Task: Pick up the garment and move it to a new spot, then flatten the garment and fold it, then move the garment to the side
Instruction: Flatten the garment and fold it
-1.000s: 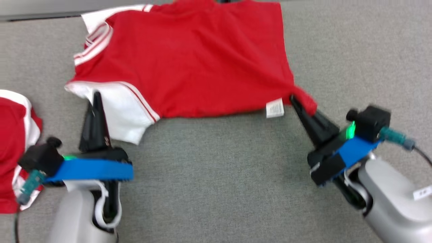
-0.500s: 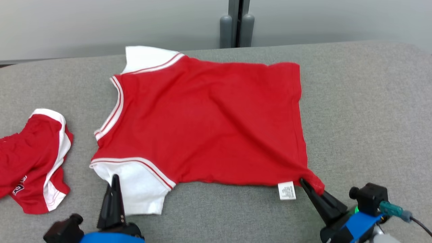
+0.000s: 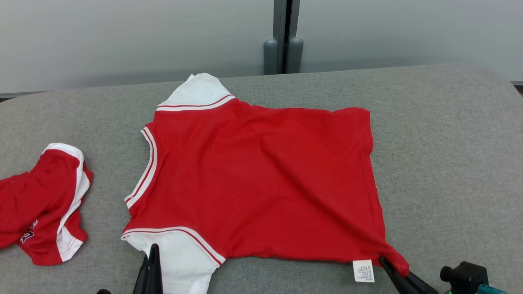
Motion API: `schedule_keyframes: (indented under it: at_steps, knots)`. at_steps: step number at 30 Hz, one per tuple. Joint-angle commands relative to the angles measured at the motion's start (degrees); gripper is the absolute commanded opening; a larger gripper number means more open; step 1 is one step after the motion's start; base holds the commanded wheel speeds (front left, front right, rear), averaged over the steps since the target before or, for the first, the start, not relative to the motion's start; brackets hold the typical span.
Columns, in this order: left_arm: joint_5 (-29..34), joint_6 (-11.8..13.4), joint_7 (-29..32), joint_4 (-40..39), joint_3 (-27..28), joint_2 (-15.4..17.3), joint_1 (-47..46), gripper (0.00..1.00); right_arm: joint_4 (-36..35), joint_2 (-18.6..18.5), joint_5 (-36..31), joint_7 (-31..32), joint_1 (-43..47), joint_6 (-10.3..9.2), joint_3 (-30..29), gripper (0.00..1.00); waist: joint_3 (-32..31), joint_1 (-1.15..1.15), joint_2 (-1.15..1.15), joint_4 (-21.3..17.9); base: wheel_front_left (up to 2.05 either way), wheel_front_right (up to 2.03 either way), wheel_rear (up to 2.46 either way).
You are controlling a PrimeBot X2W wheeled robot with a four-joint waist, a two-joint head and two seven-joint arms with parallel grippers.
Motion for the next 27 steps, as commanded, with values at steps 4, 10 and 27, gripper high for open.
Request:
schedule_keyframes:
  at_steps: [4,10,27]
  knots:
    - [-0.8,-0.3,0.3,-1.4,-0.1,0.5,0.5,0.00,-0.2,0.9,0.7,0.0,-0.6,0.03,1.1,0.00,0.0,0.00,0.01,0.1,0.00,0.00,0.00]
    - [-1.1,-1.0,1.0,-1.7,-0.5,2.0,-2.4,0.00,0.6,1.5,1.2,0.0,-3.5,0.03,2.6,0.00,0.5,0.00,0.01,0.1,0.00,0.00,0.00]
    - [-1.9,-2.5,4.8,5.4,-1.5,7.6,-17.8,0.00,6.8,2.4,8.0,0.0,-15.4,0.03,6.1,0.00,4.4,0.00,0.01,-0.8,0.00,0.00,0.00]
